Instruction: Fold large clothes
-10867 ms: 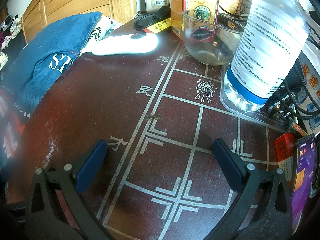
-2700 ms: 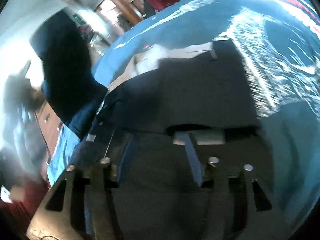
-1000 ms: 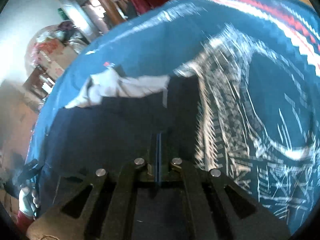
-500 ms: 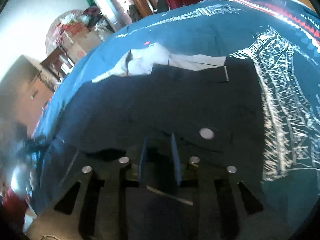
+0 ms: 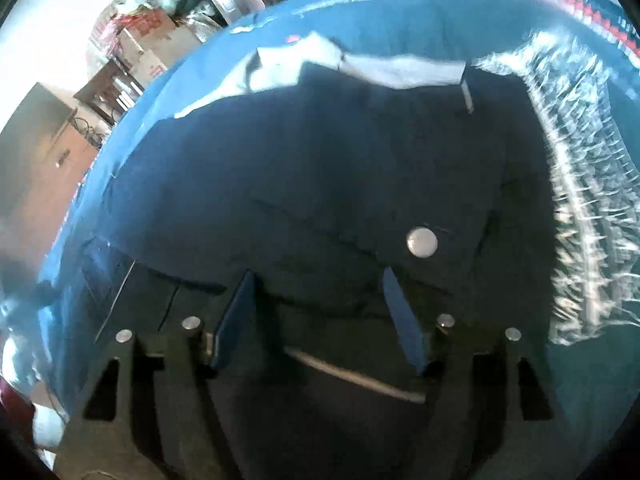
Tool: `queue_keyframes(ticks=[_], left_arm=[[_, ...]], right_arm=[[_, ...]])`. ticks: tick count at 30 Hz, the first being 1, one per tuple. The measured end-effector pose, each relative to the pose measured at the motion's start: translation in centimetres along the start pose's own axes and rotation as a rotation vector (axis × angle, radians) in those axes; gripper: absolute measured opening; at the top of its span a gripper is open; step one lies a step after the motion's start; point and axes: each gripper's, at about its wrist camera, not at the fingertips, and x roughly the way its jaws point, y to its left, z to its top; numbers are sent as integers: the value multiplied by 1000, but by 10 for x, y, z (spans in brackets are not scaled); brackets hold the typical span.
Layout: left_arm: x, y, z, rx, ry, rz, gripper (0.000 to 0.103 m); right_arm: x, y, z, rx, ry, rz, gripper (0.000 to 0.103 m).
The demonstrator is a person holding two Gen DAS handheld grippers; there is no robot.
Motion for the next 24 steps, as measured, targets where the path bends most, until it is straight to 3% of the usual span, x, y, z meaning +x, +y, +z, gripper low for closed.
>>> queue_keyframes(ticks=[3, 6, 13, 18, 21, 24], left_arm=[[-18, 5, -14, 23, 13, 15, 80], [-36, 13, -33, 29, 34, -2, 80], [-62, 33, -77, 3, 76, -98, 81], [-72, 40, -92, -37, 101, -187, 83], [-75, 35, -100, -18, 132, -198, 84], [-79, 31, -107, 2, 161, -219, 84]], right_arm=[[-40, -2, -15, 29, -3, 32, 66], [-89, -15, -54, 73, -16, 25, 71], [-159, -45, -188, 243, 95, 31, 73], [-160, -39, -242, 275, 148, 59, 74], [-142, -36, -257, 287, 194, 73, 74], [-134, -35, -258, 276, 189, 73, 82]])
